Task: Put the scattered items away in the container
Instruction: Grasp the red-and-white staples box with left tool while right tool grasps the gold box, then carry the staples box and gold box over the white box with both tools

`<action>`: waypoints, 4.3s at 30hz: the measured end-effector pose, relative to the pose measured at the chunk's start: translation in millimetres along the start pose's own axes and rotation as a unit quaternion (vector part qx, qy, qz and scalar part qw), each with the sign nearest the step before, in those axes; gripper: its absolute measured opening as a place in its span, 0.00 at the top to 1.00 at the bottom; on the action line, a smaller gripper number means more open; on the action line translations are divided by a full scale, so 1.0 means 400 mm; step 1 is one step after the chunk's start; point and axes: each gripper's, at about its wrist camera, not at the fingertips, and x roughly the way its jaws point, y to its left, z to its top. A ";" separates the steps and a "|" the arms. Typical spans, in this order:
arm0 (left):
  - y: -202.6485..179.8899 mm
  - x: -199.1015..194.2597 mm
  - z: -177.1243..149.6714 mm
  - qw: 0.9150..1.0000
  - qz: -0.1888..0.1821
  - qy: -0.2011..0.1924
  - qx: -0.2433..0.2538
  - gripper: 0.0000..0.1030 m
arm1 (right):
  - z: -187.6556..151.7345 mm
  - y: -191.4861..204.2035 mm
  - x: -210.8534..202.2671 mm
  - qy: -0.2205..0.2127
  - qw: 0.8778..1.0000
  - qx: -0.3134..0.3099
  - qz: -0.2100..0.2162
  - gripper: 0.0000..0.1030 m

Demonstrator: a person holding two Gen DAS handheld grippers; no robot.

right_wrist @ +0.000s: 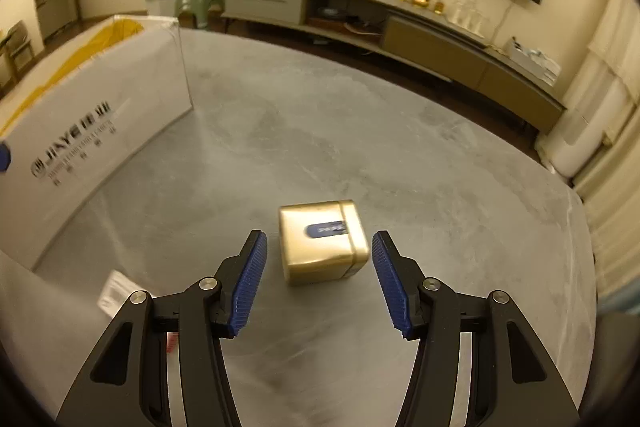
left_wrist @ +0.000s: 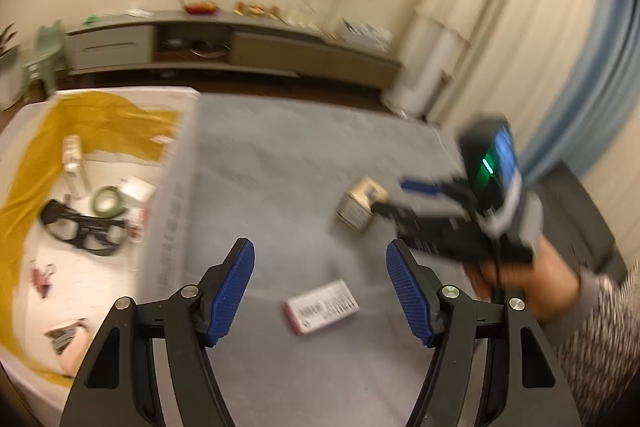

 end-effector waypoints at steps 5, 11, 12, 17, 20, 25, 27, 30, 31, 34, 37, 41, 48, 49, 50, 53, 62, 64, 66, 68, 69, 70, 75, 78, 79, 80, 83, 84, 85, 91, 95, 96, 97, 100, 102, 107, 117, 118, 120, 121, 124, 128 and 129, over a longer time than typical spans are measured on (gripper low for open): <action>-0.051 0.109 -0.041 0.997 0.005 0.057 0.053 0.32 | -0.008 -0.011 0.056 0.003 0.999 -0.021 0.025 0.43; -0.069 0.230 -0.089 0.989 0.029 0.091 0.114 0.32 | -0.017 -0.030 0.103 0.020 0.999 -0.009 0.039 0.44; -0.064 0.250 -0.099 0.988 0.031 0.100 0.113 0.32 | -0.020 -0.035 0.102 0.024 0.999 -0.004 0.042 0.46; -0.068 0.281 -0.134 0.984 0.000 0.142 0.108 0.39 | -0.040 -0.044 0.074 0.037 0.998 -0.002 0.049 0.48; -0.095 0.261 -0.149 0.983 0.001 0.129 0.131 0.39 | -0.057 -0.046 0.053 0.039 0.998 -0.004 0.052 0.48; -0.107 0.272 -0.161 0.983 0.026 0.126 0.129 0.36 | -0.075 -0.044 0.040 0.035 0.998 0.001 0.050 0.48; -0.101 0.280 -0.164 0.986 0.037 0.127 0.104 0.34 | -0.076 -0.045 0.044 0.039 0.998 0.013 0.051 0.48; -0.106 0.284 -0.172 0.985 0.059 0.124 0.100 0.32 | -0.075 -0.042 0.043 0.042 0.997 0.028 0.057 0.48; -0.107 0.284 -0.176 0.984 0.075 0.124 0.106 0.32 | -0.076 -0.039 0.042 0.043 0.997 0.031 0.059 0.48; -0.092 0.275 -0.180 0.983 0.097 0.121 0.102 0.32 | -0.081 -0.032 0.029 0.046 0.995 0.042 0.072 0.48; -0.089 0.273 -0.180 0.987 0.077 0.119 0.078 0.32 | -0.089 -0.023 0.018 0.045 0.995 0.047 0.076 0.48; -0.103 0.273 -0.185 0.984 0.088 0.109 0.107 0.54 | -0.103 -0.020 0.007 0.043 0.994 0.061 0.077 0.48; -0.112 0.246 -0.170 0.986 0.088 0.104 0.099 0.62 | -0.138 -0.024 -0.042 0.037 0.992 0.084 0.085 0.48; -0.114 0.237 -0.167 0.986 0.093 0.099 0.099 0.62 | -0.142 -0.022 -0.049 0.037 0.992 0.086 0.086 0.48; -0.115 0.232 -0.161 0.986 0.097 0.094 0.098 0.62 | -0.147 -0.019 -0.057 0.035 0.992 0.087 0.087 0.48; -0.117 0.208 -0.145 0.987 0.109 0.076 0.094 0.62 | -0.157 -0.007 -0.074 0.033 0.991 0.091 0.089 0.48; -0.116 0.126 -0.113 0.988 0.120 0.035 0.092 0.62 | -0.165 0.037 -0.114 0.016 0.993 0.087 0.080 0.48; -0.116 0.108 -0.109 0.988 0.119 0.029 0.092 0.62 | -0.167 0.048 -0.119 0.014 0.993 0.088 0.081 0.48; -0.116 0.090 -0.106 0.989 0.118 0.024 0.089 0.62 | -0.172 0.057 -0.124 0.012 0.992 0.094 0.082 0.48; -0.114 0.078 -0.101 0.989 0.116 0.018 0.086 0.62 | -0.176 0.064 -0.129 0.011 0.991 0.101 0.086 0.48; -0.113 0.070 -0.099 0.990 0.114 0.015 0.085 0.62 | -0.180 0.071 -0.134 0.009 0.991 0.104 0.087 0.48; -0.114 0.062 -0.096 0.990 0.113 0.012 0.084 0.62 | -0.183 0.080 -0.140 0.006 0.991 0.106 0.087 0.48; -0.117 0.032 -0.092 0.991 0.106 -0.002 0.080 0.62 | -0.203 0.117 -0.175 -0.009 0.991 0.109 0.081 0.48; -0.117 0.013 -0.090 0.992 0.102 -0.009 0.079 0.62 | -0.213 0.138 -0.195 -0.016 0.989 0.118 0.083 0.48; -0.115 0.006 -0.089 0.992 0.101 -0.011 0.078 0.62 | -0.215 0.145 -0.203 -0.019 0.989 0.118 0.083 0.48; -0.113 -0.003 -0.089 0.992 0.100 -0.014 0.077 0.62 | -0.215 0.152 -0.210 -0.022 0.989 0.118 0.082 0.48; -0.103 -0.027 -0.088 0.993 0.094 -0.022 0.071 0.62 | -0.210 0.172 -0.230 -0.034 0.990 0.116 0.078 0.48; -0.101 -0.036 -0.087 0.993 0.093 -0.025 0.070 0.62 | -0.209 0.178 -0.235 -0.037 0.989 0.117 0.077 0.48; -0.098 -0.045 -0.085 0.993 0.092 -0.028 0.069 0.62 | -0.209 0.183 -0.238 -0.039 0.989 0.118 0.077 0.48; -0.075 -0.104 -0.082 0.994 0.084 -0.046 0.058 0.62 | -0.211 0.215 -0.255 -0.046 0.986 0.136 0.086 0.48; -0.061 -0.138 -0.080 0.994 0.076 -0.058 0.049 0.62 | -0.209 0.240 -0.271 -0.052 0.985 0.141 0.091 0.48; -0.057 -0.147 -0.079 0.994 0.073 -0.061 0.046 0.62 | -0.207 0.246 -0.275 -0.053 0.984 0.141 0.091 0.48; -0.053 -0.156 -0.078 0.994 0.071 -0.065 0.044 0.62 | -0.206 0.251 -0.279 -0.055 0.984 0.141 0.091 0.48; -0.043 -0.182 -0.074 0.994 0.065 -0.076 0.038 0.62 | -0.200 0.269 -0.296 -0.061 0.984 0.142 0.092 0.48; -0.032 -0.203 -0.071 0.994 0.063 -0.085 0.033 0.62 | -0.193 0.281 -0.312 -0.067 0.983 0.141 0.094 0.48; 0.011 -0.246 -0.062 0.993 0.060 -0.105 0.015 0.62 | -0.172 0.315 -0.348 -0.081 0.983 0.134 0.097 0.48; 0.147 -0.344 -0.040 0.986 0.057 -0.150 -0.048 0.62 | -0.099 0.391 -0.413 -0.112 0.982 0.104 0.109 0.48; 0.161 -0.354 -0.039 0.985 0.059 -0.155 -0.052 0.62 | -0.091 0.399 -0.417 -0.114 0.982 0.100 0.111 0.48; 0.190 -0.369 -0.040 0.983 0.060 -0.161 -0.063 0.62 | -0.077 0.412 -0.424 -0.118 0.982 0.094 0.113 0.48; 0.201 -0.376 -0.038 0.982 0.061 -0.164 -0.067 0.62 | -0.069 0.419 -0.426 -0.120 0.982 0.091 0.114 0.48; 0.238 -0.390 -0.036 0.980 0.065 -0.170 -0.081 0.62 | -0.045 0.438 -0.434 -0.126 0.982 0.082 0.117 0.48; 0.275 -0.402 -0.038 0.978 0.067 -0.174 -0.094 0.62 | -0.015 0.465 -0.447 -0.136 0.981 0.072 0.122 0.48; 0.281 -0.405 -0.038 0.977 0.068 -0.176 -0.096 0.62 | -0.007 0.471 -0.449 -0.138 0.980 0.069 0.124 0.48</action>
